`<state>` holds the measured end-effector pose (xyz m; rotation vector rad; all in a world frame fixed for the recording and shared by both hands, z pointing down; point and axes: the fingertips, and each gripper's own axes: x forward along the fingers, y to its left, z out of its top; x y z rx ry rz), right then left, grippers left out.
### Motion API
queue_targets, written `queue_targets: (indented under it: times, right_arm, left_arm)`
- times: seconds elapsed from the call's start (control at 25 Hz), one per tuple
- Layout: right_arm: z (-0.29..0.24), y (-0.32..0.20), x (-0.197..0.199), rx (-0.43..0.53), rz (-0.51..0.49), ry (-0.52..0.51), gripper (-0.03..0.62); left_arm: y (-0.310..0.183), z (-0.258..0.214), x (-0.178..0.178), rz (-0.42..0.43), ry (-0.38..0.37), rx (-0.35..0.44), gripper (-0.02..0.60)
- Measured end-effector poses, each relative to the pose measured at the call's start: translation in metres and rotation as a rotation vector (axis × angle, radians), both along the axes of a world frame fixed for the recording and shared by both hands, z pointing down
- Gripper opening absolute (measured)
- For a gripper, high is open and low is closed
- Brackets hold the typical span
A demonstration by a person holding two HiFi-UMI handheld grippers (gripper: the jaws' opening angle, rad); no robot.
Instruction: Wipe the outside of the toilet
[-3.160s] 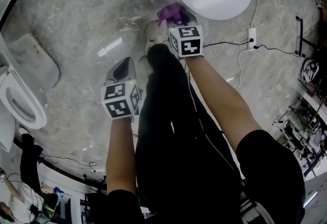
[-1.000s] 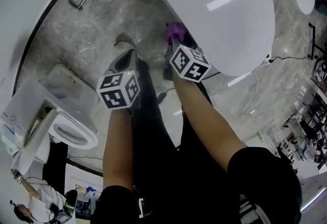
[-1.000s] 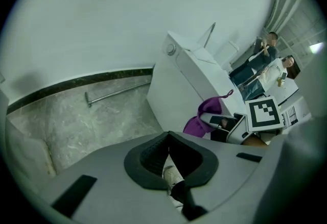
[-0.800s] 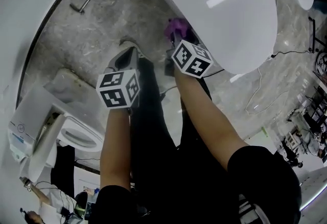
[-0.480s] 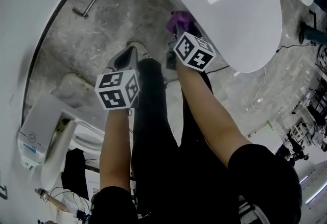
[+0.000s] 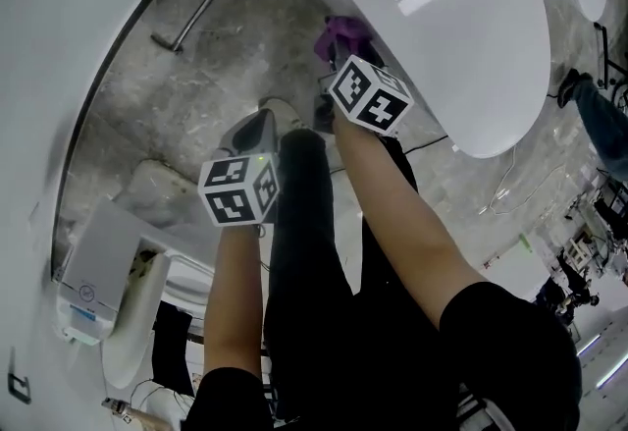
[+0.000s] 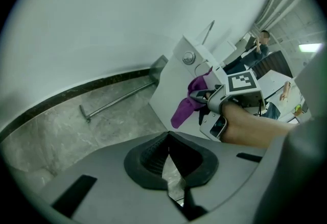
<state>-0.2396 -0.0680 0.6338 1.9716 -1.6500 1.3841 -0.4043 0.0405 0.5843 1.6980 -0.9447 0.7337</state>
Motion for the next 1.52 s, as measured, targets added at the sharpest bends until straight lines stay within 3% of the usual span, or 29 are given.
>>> queue_targets:
  times: [0.16, 0.64, 0.8, 1.16, 1.52]
  right_arm:
    - [0.004, -0.027, -0.016, -0.003, -0.051, 0.032, 0.109]
    - [0.013, -0.098, -0.057, 0.07, -0.022, -0.009, 0.109]
    - [0.004, -0.113, -0.072, 0.128, -0.12, 0.044, 0.109]
    - [-0.073, -0.088, -0.114, 0.309, -0.4, 0.048, 0.11]
    - [-0.214, -0.036, -0.041, 0.472, -0.483, 0.07, 0.11]
  left_arm:
    - [-0.017, 0.004, -0.008, 0.013, 0.004, 0.0, 0.011]
    - [-0.046, 0.018, -0.037, 0.009, -0.007, 0.0, 0.011]
    - [-0.048, 0.019, -0.043, -0.015, -0.008, 0.003, 0.011]
    - [-0.053, -0.014, -0.044, -0.117, -0.02, 0.063, 0.011]
    - [-0.065, -0.131, 0.008, -0.203, -0.006, 0.238, 0.011]
